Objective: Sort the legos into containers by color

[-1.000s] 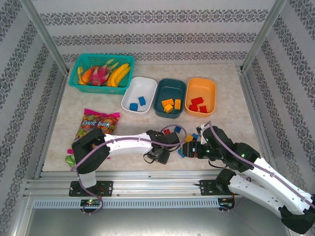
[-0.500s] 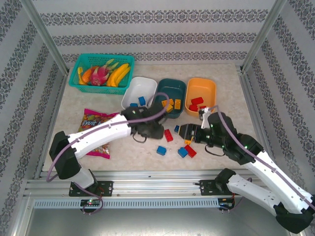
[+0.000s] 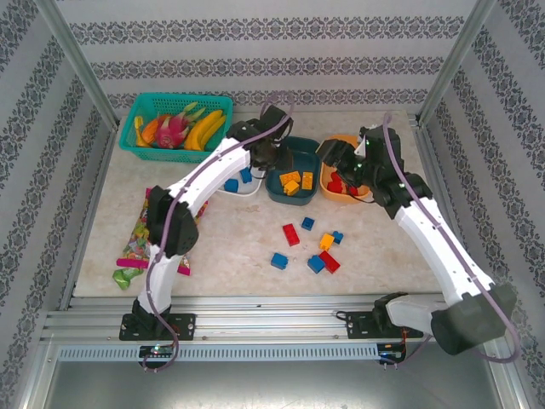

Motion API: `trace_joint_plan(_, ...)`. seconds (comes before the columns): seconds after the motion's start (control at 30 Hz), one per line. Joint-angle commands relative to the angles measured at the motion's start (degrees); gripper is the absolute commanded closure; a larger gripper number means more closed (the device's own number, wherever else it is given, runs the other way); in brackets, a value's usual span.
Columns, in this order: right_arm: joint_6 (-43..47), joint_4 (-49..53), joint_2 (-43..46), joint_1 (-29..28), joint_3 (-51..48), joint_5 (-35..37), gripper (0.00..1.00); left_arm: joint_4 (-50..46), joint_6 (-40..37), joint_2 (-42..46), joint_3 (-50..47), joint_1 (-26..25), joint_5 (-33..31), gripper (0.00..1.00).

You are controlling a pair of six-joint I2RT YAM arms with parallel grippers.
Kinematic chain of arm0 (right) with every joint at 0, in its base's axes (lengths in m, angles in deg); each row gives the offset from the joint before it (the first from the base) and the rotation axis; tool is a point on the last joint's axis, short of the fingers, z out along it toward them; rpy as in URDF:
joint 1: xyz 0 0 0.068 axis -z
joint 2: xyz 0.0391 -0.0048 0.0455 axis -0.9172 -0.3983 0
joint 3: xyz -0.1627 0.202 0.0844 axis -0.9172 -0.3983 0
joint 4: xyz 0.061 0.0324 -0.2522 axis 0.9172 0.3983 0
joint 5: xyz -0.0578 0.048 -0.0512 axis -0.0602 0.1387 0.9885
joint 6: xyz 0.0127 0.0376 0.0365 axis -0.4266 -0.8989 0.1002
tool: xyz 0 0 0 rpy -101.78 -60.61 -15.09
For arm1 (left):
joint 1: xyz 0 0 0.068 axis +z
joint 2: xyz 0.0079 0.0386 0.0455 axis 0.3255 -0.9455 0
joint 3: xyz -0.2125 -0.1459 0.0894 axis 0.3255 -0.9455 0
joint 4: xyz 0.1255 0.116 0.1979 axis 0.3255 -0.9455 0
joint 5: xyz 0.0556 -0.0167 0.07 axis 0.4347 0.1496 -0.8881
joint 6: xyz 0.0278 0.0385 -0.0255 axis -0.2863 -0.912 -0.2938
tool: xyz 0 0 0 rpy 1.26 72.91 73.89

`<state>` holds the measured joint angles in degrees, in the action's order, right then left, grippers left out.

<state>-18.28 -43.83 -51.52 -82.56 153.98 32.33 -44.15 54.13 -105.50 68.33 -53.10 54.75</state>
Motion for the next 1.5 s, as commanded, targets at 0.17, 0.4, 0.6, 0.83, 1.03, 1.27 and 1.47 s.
trace_joint_plan(0.17,-3.96,-8.08,-8.47,4.86,3.53,-6.2,0.34,2.62,-1.4,-15.12,17.56,2.55,0.31,0.58)
trace_joint_plan(0.4,-4.49,-9.82,-11.1,6.41,3.14,-7.53,0.34,10.79,-0.89,-21.86,18.53,2.72,-0.66,0.56)
trace_joint_plan(0.6,-4.4,-10.26,-10.95,6.98,0.86,-8.22,0.34,10.4,1.5,-26.39,20.83,3.56,0.51,0.54)
trace_joint_plan(0.83,-2.94,-8.01,-10.84,7.07,0.92,-8.43,0.33,9.62,2.48,-25.92,20.83,3.61,2.23,0.32)
trace_joint_plan(1.03,2.56,-1.9,-6.48,6.73,2.67,-4.21,0.34,9.42,4.0,-19.6,20.7,3.06,1.74,0.22)
trace_joint_plan(1.27,12.71,8.44,2.4,5.12,1.58,0.55,0.34,4.31,4.48,-4.95,10.46,0.44,-2.13,0.2)
trace_joint_plan(1.47,21.93,18.01,10.96,0.7,-2.89,-0.95,0.33,6.33,1.85,12.7,-16.77,-4.65,-1.55,0.2)
